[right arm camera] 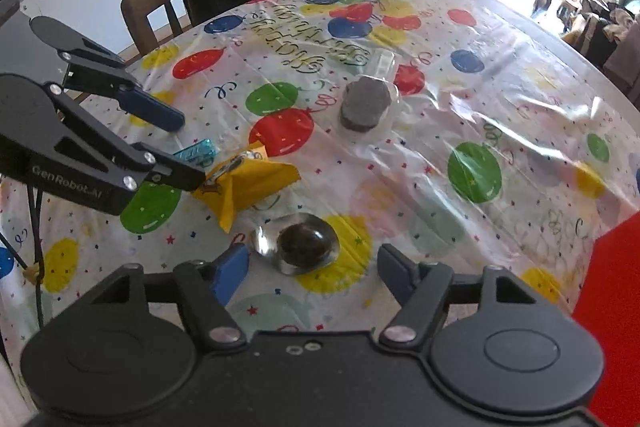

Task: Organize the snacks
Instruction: 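Grasp the teal candy with left tool while right tool grasps dark round chocolate, then lift and carry both held candies over the open red box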

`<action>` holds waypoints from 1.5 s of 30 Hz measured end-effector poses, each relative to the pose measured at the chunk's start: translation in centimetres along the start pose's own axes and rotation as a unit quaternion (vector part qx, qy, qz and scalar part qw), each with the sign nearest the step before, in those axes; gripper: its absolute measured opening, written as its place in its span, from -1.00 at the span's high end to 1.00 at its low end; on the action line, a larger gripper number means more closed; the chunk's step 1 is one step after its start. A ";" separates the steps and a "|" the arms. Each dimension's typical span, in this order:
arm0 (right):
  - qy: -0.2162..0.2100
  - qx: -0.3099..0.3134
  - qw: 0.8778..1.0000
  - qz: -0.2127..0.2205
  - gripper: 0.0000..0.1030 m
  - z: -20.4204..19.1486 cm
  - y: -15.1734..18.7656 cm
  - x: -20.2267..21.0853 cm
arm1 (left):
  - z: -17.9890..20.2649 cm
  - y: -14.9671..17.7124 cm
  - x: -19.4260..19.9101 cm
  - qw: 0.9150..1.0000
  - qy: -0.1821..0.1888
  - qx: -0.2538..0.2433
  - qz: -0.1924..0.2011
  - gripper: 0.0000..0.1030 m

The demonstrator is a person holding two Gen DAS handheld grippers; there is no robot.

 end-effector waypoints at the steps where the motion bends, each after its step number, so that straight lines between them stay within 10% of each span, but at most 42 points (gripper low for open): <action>1: 0.001 0.002 1.000 0.001 -0.38 0.0 -0.1 -0.1 | 0.2 0.0 0.0 1.000 0.001 -0.005 0.001 0.16; 13: 0.003 0.010 1.000 0.014 0.02 -0.4 -0.5 -0.1 | 0.8 -0.6 -0.2 1.000 0.025 0.002 -0.004 0.71; 28: 0.020 -0.039 0.999 0.019 0.53 0.1 0.9 1.3 | -0.2 -0.1 0.2 0.998 0.032 0.048 -0.012 0.76; 45: 0.018 0.012 1.000 0.003 0.40 -0.7 1.1 1.2 | -0.3 0.1 1.6 0.997 0.036 0.069 -0.006 0.76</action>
Point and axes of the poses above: each gripper's, at about its wrist camera, not at the fingertips, and x roughly against the way its jaws point, z to its right, y to its underside, the point moved 6 cm from there along -x, roughly the way its jaws point, and after that the axes turned 3 degrees about -y, right-handed, at the moved point
